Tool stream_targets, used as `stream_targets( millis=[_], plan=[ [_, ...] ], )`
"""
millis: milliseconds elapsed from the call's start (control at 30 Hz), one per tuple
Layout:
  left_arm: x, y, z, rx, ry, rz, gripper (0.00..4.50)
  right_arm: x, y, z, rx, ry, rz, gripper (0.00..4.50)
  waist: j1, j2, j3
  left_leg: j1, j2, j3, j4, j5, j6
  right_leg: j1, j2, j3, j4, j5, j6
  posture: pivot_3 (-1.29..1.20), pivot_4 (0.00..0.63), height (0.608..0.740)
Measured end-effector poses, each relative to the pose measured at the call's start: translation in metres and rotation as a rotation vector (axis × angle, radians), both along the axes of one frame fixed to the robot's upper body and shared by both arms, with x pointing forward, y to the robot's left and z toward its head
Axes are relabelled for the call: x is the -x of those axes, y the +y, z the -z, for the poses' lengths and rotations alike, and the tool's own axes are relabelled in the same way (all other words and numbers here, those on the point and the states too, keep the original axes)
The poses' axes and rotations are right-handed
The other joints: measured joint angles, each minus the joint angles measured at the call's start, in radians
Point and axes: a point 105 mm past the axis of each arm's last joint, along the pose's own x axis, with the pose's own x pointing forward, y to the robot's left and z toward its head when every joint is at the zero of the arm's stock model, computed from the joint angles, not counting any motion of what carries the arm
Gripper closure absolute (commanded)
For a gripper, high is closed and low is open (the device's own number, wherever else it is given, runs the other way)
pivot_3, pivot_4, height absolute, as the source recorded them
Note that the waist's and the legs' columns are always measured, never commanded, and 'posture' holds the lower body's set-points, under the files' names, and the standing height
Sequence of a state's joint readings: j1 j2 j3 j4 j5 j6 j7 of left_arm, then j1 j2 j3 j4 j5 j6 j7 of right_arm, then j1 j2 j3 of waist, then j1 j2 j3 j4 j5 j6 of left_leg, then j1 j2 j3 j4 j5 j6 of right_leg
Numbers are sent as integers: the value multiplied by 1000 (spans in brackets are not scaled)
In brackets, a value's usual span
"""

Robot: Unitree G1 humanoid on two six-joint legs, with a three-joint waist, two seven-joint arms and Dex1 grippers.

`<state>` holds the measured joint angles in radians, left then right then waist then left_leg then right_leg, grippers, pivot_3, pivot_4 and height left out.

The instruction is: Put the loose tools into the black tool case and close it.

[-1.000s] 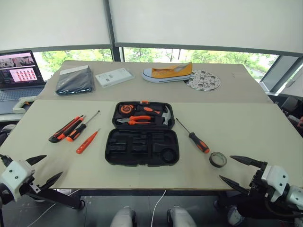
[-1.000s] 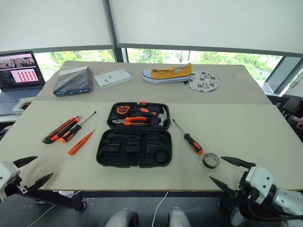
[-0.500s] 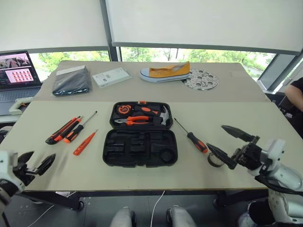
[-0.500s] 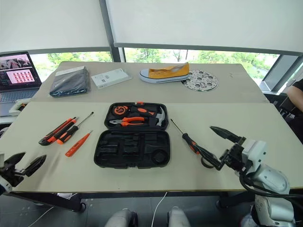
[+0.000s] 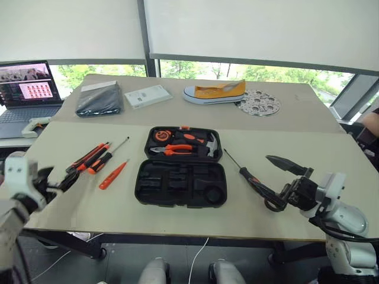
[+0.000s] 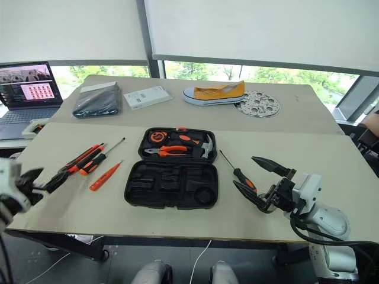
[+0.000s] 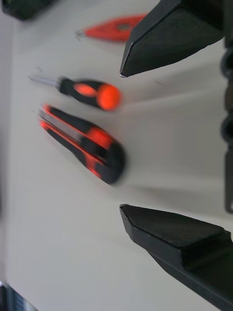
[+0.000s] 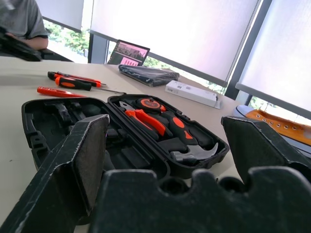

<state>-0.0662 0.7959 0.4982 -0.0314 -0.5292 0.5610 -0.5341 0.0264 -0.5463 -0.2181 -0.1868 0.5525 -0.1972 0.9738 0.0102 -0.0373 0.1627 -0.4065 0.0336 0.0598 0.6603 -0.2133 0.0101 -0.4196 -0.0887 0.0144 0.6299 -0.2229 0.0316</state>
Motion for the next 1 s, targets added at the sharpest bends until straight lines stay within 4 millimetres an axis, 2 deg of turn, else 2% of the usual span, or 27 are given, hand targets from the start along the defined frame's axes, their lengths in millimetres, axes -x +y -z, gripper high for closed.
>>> stream_targets(
  millis=[100, 200, 367, 633, 733, 867, 900, 1000],
  plan=[
    [-19, -10, 6, -29, 42, 22, 907, 0, 1, 3, 2, 5, -5, 0, -15, 0, 0, -1, 0, 0, 0, 0, 0, -1, 2, 1, -1, 4, -4, 0, 150, 740],
    [-34, -16, 22, -56, 114, 40, 907, 0, 0, 4, 9, 5, -2, 0, -23, 0, 0, -2, 1, 0, -1, 0, 0, -2, 4, 1, -1, 4, -4, 0, 150, 740],
    [-52, -23, 29, -83, 159, 51, 907, 4, -1, 10, 21, 23, 1, 0, -22, 0, 0, -2, 1, 0, 0, 0, 0, -2, 4, 2, -1, 4, -4, 0, 150, 740],
    [-52, -31, 45, -84, 247, 90, 907, 5, -4, 10, 24, 23, 6, 0, -23, 0, 0, -2, 1, 0, 0, 0, 0, -2, 5, 2, 0, 4, -4, 0, 150, 740],
    [-51, -30, 47, -84, 257, 87, 1874, 5, -4, 10, 24, 23, 6, 0, -22, 0, 0, -1, 1, 0, 0, 0, 0, -2, 4, 2, -1, 4, -4, 0, 150, 740],
    [-50, -28, 47, -86, 261, 80, 3380, 5, -3, 10, 24, 20, 4, 0, -22, 0, 0, -1, 1, 0, 0, 0, 0, -2, 4, 2, 0, 4, -4, 0, 150, 740],
    [-50, -28, 47, -87, 259, 80, 3597, 4, -3, 9, 24, 19, 4, 0, -22, 0, 0, -1, 1, 0, 0, 0, 0, -2, 4, 2, 0, 4, -4, 0, 150, 740],
    [-52, -28, 44, -53, 199, 89, 3597, 4, -2, 8, 25, 14, -4, 0, -22, -1, 0, -1, 1, 0, 0, 0, 0, -2, 4, 2, 0, 4, -4, 0, 150, 740]
  ],
)
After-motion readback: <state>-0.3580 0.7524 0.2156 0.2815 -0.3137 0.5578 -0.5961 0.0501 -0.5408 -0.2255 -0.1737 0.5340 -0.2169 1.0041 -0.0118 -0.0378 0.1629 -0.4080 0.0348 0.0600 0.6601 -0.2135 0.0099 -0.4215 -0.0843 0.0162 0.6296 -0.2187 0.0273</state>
